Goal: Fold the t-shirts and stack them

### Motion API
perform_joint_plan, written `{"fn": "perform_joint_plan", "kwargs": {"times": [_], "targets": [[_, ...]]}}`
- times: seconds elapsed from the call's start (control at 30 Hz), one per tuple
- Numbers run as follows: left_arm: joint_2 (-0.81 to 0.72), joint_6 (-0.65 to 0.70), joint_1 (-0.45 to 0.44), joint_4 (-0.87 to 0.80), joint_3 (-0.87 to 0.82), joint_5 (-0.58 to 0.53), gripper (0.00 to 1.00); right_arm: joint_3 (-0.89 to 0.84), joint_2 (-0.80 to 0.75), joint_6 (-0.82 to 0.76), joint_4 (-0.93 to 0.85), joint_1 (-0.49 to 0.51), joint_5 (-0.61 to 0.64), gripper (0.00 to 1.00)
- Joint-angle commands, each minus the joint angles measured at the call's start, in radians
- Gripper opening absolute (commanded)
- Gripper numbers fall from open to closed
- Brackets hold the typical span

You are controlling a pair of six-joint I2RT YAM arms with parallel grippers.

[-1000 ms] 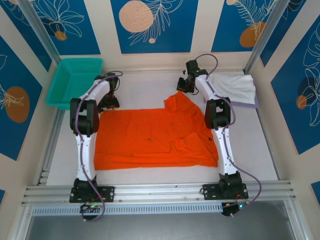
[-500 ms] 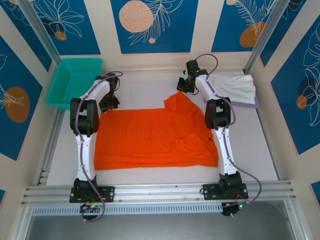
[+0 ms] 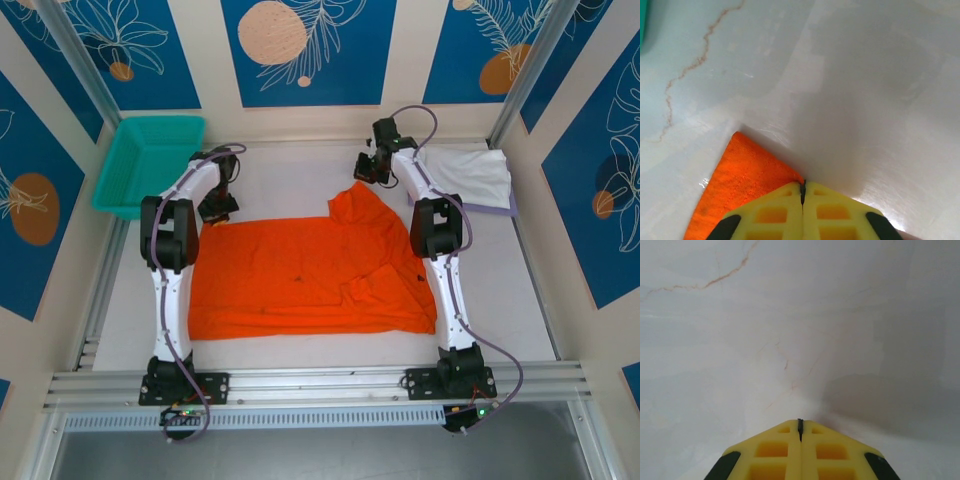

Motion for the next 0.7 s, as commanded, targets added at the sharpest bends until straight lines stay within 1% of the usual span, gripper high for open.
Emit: {"fn": "perform_joint_plan", "kwargs": {"times": [0.0, 0.17, 0.4, 0.67], "targets": [[-0.015, 0.016, -0.004, -0.014, -0.020, -0.001, 0.00, -0.026, -0.109, -0.011, -0.014, 0.001, -0.036, 0.00], [-0.054, 0.039, -0.015, 0.001, -0.041, -0.005, 0.00, -0.125, -0.201, -0.013, -0.001, 0.005, -0.042, 0.00], [-0.153, 0.063, -0.043, 0.052, -0.118, -0.008, 0.00, -0.404, -0.431, -0.023, 0.066, 0.011, -0.070, 0.00], [-0.345, 0.042, -0.082, 0.158, -0.361, 0.008, 0.00, -0.778, -0.741, -0.041, 0.111, 0.027, -0.125, 0.00]]}}
